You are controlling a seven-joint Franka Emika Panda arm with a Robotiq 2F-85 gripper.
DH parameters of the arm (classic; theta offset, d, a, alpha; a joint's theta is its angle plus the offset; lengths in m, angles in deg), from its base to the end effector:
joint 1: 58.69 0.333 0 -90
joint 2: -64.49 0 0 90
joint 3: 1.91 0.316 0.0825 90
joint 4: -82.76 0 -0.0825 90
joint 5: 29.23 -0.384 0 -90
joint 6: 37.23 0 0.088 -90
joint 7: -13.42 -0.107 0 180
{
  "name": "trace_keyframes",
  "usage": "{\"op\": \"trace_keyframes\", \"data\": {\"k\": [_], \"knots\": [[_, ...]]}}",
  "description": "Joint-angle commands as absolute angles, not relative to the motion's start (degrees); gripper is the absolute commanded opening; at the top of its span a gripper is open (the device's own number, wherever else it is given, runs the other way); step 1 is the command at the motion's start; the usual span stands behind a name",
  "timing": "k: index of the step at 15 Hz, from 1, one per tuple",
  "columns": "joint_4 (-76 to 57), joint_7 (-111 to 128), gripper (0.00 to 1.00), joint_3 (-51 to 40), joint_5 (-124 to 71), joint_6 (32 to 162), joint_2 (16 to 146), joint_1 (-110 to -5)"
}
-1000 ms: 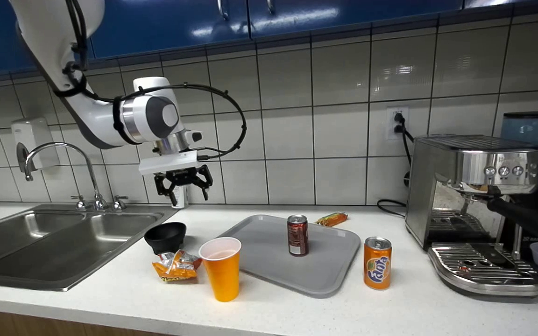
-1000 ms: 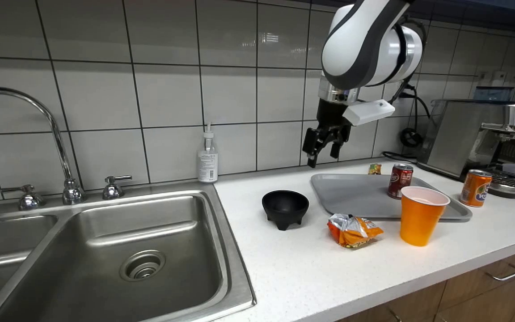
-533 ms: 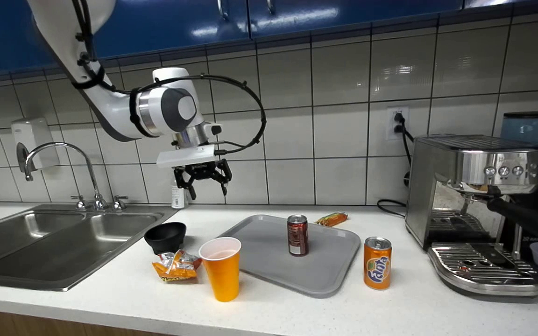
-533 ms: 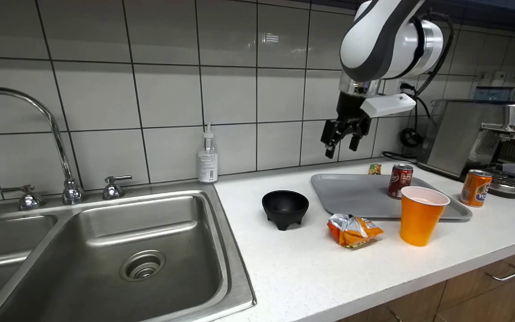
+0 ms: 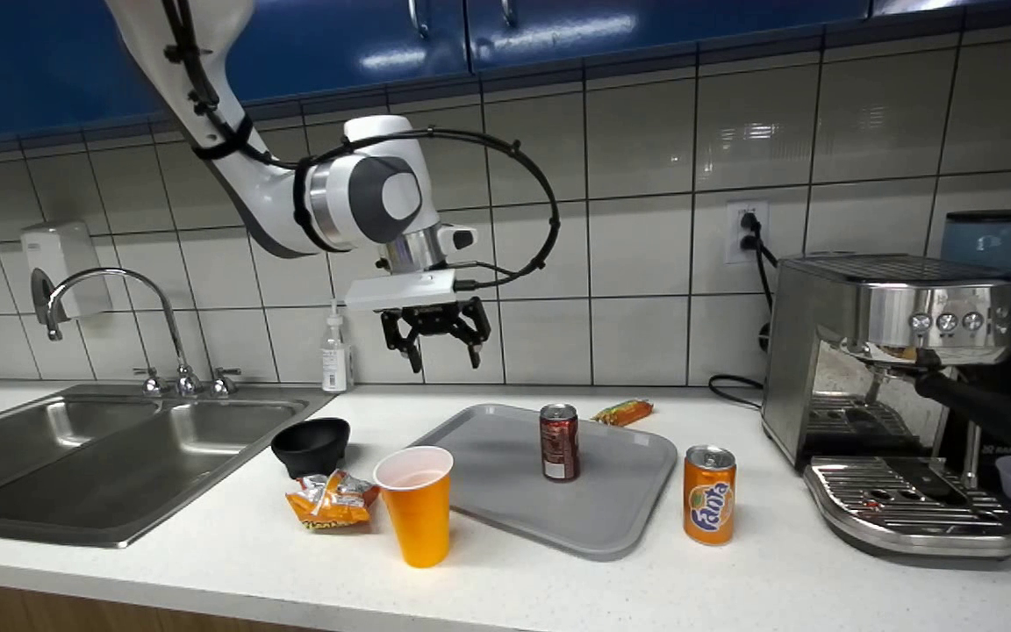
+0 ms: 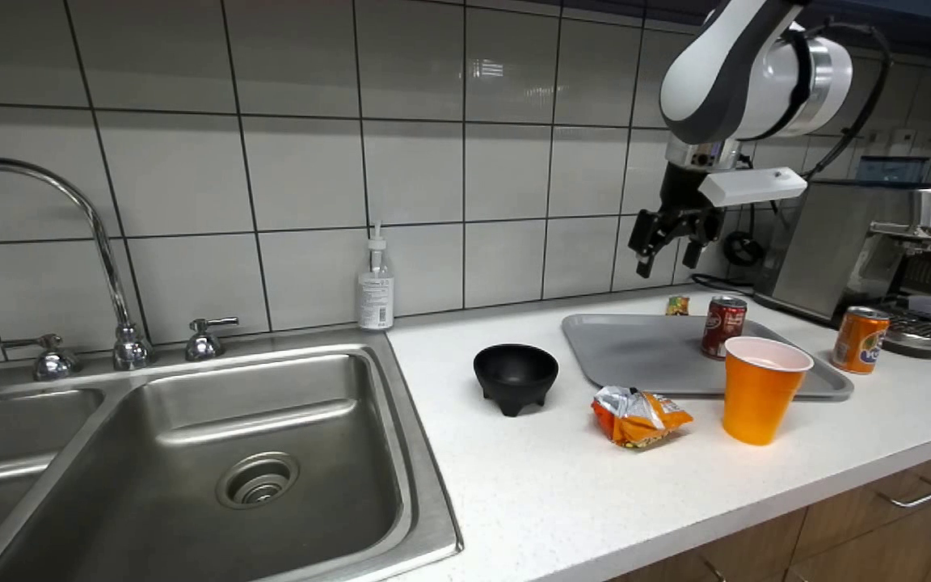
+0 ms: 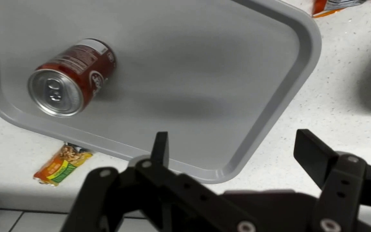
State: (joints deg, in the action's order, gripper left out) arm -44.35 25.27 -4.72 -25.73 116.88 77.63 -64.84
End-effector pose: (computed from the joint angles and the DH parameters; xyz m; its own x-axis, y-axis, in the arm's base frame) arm 0.5656 -0.0868 0.2968 0.9683 0.1130 0.2227 0.0931 -0.9908 0.0980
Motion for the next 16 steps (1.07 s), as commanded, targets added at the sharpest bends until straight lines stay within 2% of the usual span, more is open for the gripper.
{"op": "trace_keyframes", "data": {"k": [1, 16], "knots": [[-41.63, 27.05, 1.00, -5.75, -27.54, 113.91, 78.38, -67.10], [-34.03, 25.42, 1.00, -8.97, -32.05, 110.39, 85.72, -72.42]]}}
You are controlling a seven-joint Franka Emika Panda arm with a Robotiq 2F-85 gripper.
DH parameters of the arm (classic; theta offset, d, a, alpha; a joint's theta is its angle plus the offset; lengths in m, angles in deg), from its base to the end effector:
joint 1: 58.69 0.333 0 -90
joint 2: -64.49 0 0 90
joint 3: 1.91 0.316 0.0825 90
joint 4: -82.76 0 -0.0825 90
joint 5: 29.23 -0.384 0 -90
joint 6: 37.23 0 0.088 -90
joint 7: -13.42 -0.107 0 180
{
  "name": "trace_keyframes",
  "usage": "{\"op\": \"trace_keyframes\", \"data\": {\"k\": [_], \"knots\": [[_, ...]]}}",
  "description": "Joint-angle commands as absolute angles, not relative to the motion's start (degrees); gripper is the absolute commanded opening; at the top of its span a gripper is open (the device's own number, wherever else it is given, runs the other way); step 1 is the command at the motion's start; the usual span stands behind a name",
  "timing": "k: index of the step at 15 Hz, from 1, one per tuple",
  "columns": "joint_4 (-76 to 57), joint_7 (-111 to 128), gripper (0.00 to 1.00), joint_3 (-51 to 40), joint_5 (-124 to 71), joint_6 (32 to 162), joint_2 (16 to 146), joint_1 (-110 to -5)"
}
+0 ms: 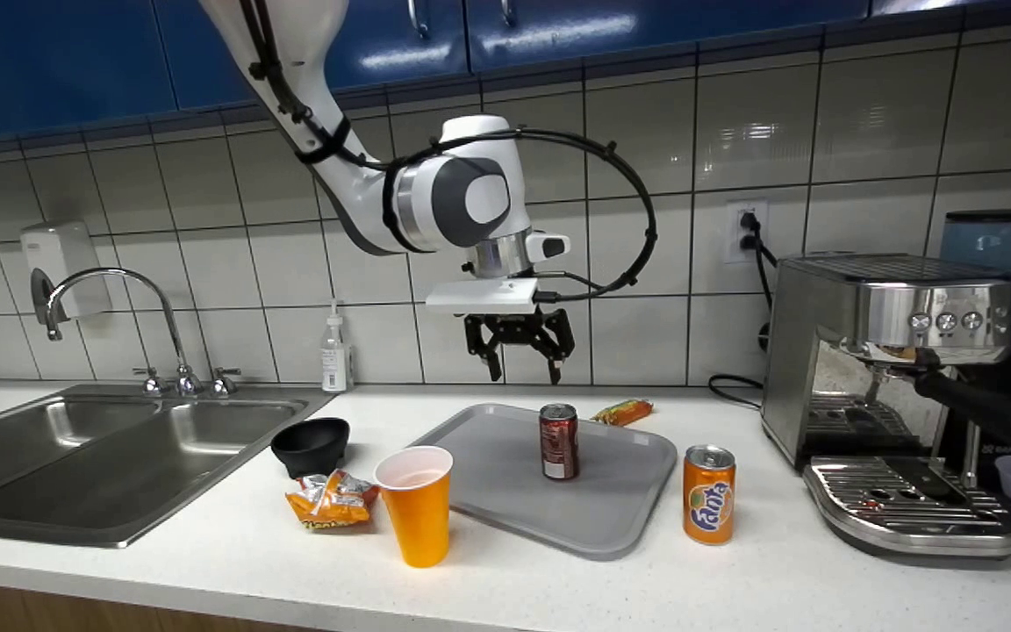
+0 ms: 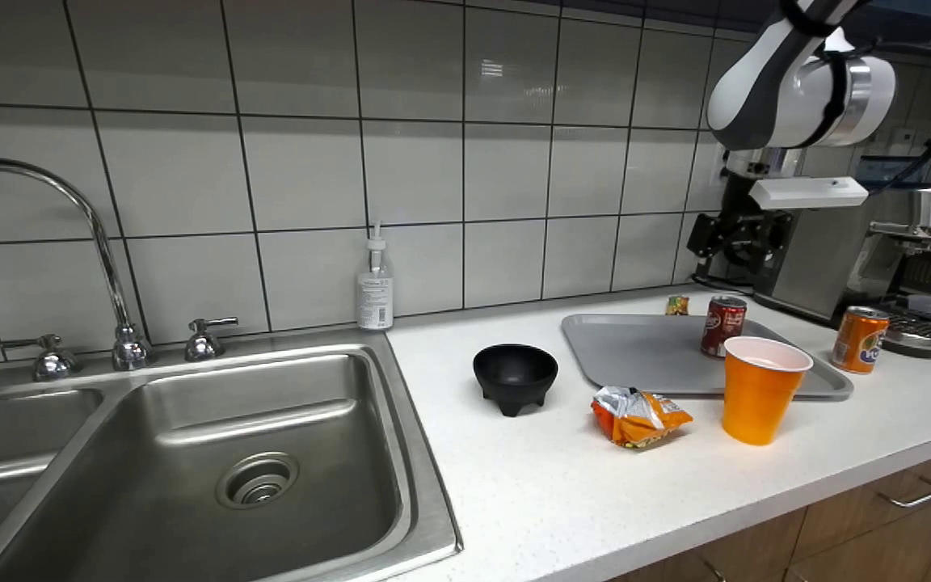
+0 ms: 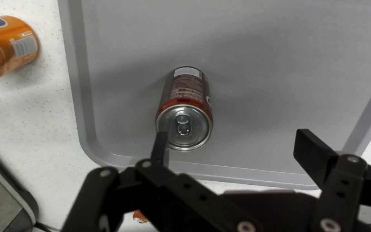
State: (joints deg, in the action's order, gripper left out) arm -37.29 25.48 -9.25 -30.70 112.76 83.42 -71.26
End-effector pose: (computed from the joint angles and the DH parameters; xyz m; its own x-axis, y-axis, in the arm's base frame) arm 0.5663 -0.2035 0.2829 0.9731 -0.1381 0.1846 -0.1522 -0.9862 0.0646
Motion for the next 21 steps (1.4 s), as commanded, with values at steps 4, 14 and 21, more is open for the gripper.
{"op": "trace_keyframes", "data": {"k": [4, 14, 21], "knots": [[-31.14, 25.00, 1.00, -8.85, -32.92, 110.27, 89.29, -73.23], [-24.46, 23.50, 1.00, -9.01, -31.98, 109.31, 97.03, -73.65], [-21.27, 23.24, 0.72, -8.93, -31.92, 107.64, 100.01, -73.90]]}}
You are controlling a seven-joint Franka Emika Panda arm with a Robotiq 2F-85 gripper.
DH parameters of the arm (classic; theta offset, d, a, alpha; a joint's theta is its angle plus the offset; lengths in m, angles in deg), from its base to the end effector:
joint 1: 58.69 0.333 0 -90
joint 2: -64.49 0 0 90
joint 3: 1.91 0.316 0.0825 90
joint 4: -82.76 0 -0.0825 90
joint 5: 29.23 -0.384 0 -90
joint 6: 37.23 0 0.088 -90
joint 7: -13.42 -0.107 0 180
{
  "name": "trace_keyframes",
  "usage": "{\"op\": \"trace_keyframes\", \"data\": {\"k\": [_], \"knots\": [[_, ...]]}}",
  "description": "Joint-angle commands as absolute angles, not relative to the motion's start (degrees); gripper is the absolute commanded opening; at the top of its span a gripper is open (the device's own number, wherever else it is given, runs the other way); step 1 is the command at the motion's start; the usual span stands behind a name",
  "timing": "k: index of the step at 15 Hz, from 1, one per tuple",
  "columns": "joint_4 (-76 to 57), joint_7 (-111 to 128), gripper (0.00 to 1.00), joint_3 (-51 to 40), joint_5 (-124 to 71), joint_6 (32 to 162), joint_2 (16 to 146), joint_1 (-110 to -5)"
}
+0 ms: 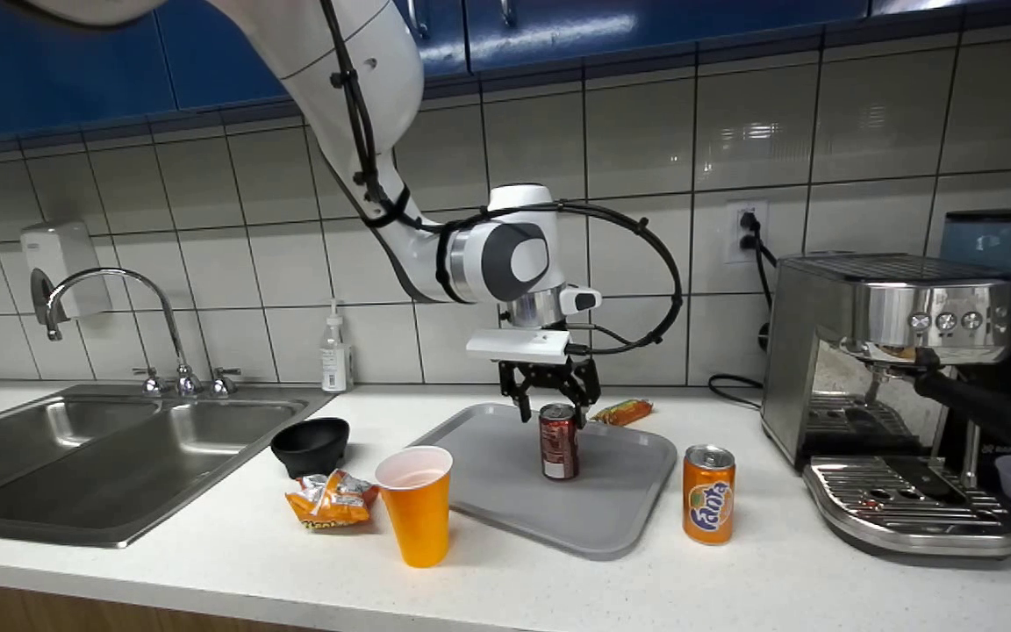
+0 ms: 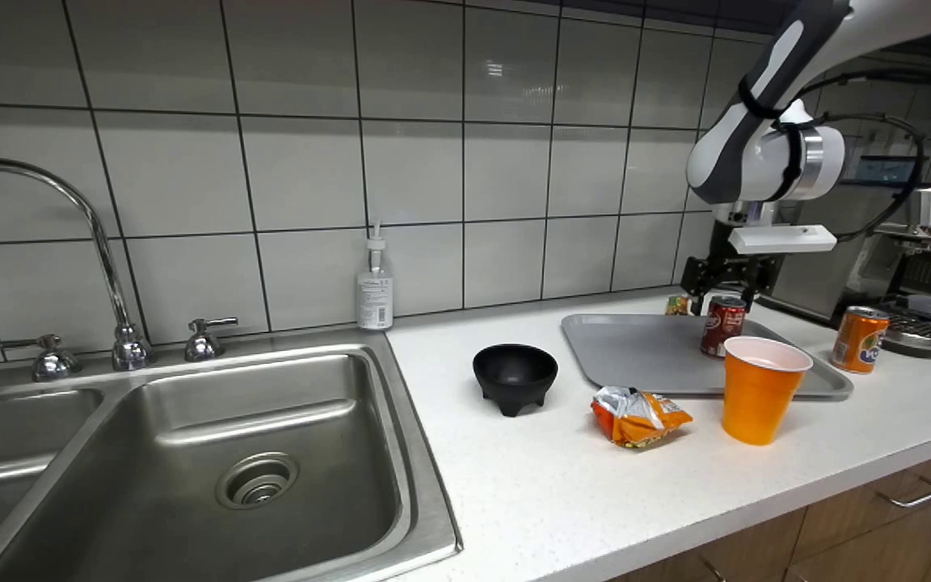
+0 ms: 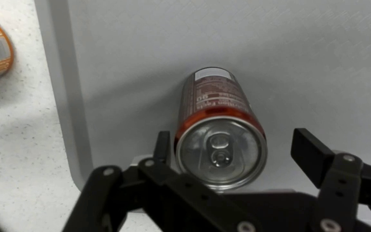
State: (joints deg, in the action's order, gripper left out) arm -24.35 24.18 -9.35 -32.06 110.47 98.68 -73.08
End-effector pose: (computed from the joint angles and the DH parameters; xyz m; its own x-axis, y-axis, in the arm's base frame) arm 0.6052 -0.2377 0.2063 0.9737 -0.2010 0.1076 -0.2084 -0.9760 0.0629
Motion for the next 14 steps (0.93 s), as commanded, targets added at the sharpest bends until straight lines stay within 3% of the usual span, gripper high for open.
{"op": "trace_keyframes", "data": {"k": [1, 4, 14], "knots": [[-21.04, 23.20, 0.66, -8.93, -31.94, 107.48, 100.16, -73.93], [-20.97, 23.03, 0.40, -9.06, -31.87, 107.41, 100.04, -73.95], [-23.92, 23.10, 0.38, -7.28, -32.51, 108.25, 96.21, -73.05]]}}
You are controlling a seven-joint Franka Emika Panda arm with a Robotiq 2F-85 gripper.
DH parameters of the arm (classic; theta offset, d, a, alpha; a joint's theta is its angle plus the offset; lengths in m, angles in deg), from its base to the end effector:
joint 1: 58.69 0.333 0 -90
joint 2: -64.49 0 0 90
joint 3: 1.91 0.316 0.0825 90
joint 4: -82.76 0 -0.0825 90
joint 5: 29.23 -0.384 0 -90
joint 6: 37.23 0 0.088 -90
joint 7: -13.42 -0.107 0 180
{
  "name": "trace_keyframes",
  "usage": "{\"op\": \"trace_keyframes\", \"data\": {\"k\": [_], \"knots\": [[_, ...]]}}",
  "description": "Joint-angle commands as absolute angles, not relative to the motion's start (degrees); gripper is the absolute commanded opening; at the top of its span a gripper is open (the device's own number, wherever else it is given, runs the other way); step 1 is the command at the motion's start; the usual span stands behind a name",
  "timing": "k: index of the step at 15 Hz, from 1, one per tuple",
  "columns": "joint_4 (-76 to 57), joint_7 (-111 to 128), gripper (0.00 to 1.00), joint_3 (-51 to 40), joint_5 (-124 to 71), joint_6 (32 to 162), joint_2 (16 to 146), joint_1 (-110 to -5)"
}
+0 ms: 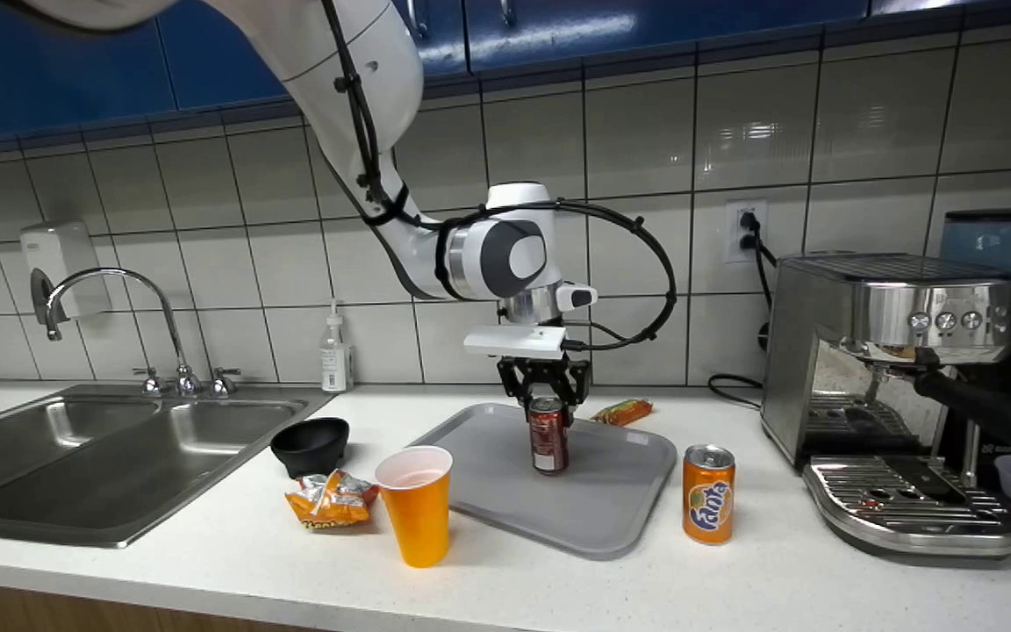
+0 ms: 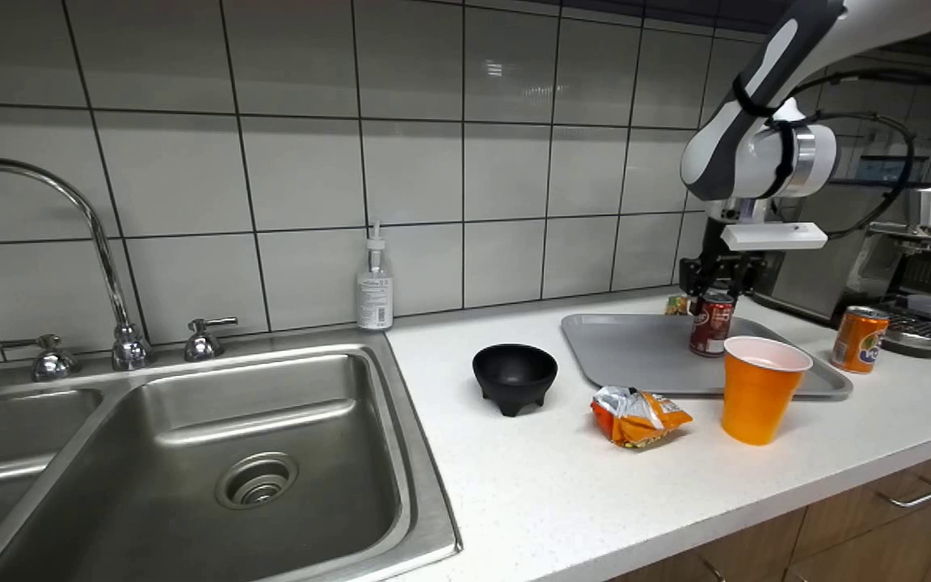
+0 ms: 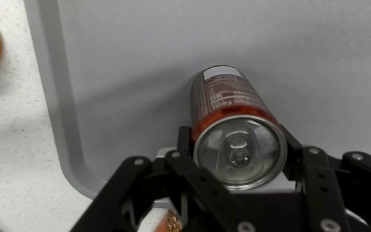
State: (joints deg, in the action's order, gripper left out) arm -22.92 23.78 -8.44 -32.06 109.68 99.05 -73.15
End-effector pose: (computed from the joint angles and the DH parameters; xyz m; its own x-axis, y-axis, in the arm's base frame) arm 0.6145 -0.2310 0.2102 0.9741 -0.1958 0.1131 -0.2028 -0.9777 0.0540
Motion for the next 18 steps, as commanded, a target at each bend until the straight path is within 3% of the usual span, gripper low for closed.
{"op": "trace_keyframes", "data": {"k": [1, 18], "knots": [[-24.23, 23.11, 0.38, -6.98, -32.52, 108.39, 95.78, -72.76], [-27.51, 24.73, 0.38, -0.17, -33.18, 109.71, 91.97, -67.36]]}}
